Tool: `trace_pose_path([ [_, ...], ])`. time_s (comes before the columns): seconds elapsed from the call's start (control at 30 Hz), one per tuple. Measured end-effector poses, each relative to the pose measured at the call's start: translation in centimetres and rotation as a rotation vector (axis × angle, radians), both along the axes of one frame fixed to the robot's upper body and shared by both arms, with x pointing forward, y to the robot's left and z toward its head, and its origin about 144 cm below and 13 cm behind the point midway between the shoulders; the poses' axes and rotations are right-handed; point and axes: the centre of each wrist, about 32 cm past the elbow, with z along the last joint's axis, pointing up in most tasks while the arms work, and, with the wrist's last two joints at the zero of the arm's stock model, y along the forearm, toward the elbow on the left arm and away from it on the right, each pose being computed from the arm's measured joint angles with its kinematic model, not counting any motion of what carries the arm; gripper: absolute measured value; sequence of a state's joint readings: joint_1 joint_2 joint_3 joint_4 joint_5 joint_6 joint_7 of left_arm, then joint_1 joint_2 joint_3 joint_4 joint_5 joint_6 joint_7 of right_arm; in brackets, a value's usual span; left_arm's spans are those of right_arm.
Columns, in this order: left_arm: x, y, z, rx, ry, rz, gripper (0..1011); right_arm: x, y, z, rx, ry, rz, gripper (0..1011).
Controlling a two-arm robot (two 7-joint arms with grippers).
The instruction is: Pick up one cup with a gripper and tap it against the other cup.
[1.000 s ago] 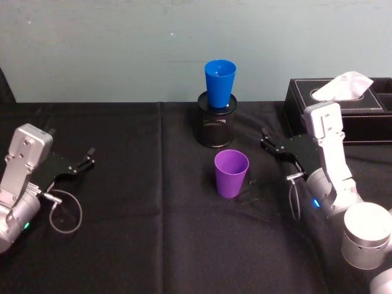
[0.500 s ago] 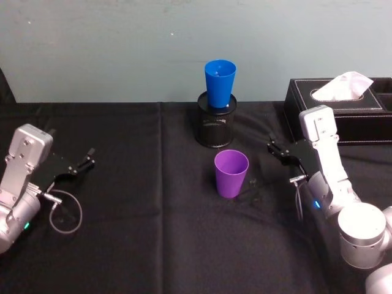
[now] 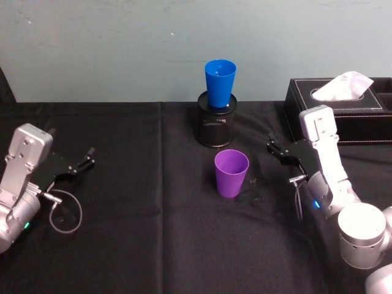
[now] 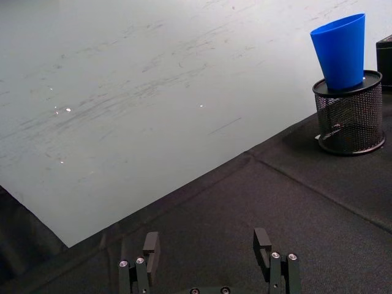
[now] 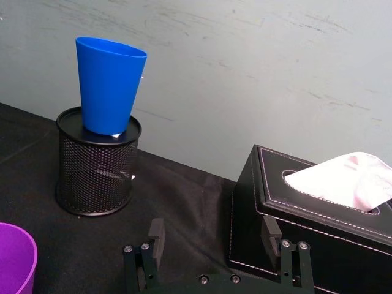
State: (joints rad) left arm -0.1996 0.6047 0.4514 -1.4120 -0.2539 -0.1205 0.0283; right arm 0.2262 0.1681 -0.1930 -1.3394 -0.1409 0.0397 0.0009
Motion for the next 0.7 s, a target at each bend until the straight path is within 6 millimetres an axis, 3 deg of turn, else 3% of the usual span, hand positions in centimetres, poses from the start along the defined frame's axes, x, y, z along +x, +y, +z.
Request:
trace_pose_path([
  [0.7,0.00,0.00,0.00,0.000,0.000,0.000,1000,-0.04,0.00,0.00,0.002,0.000,0.001,1002],
])
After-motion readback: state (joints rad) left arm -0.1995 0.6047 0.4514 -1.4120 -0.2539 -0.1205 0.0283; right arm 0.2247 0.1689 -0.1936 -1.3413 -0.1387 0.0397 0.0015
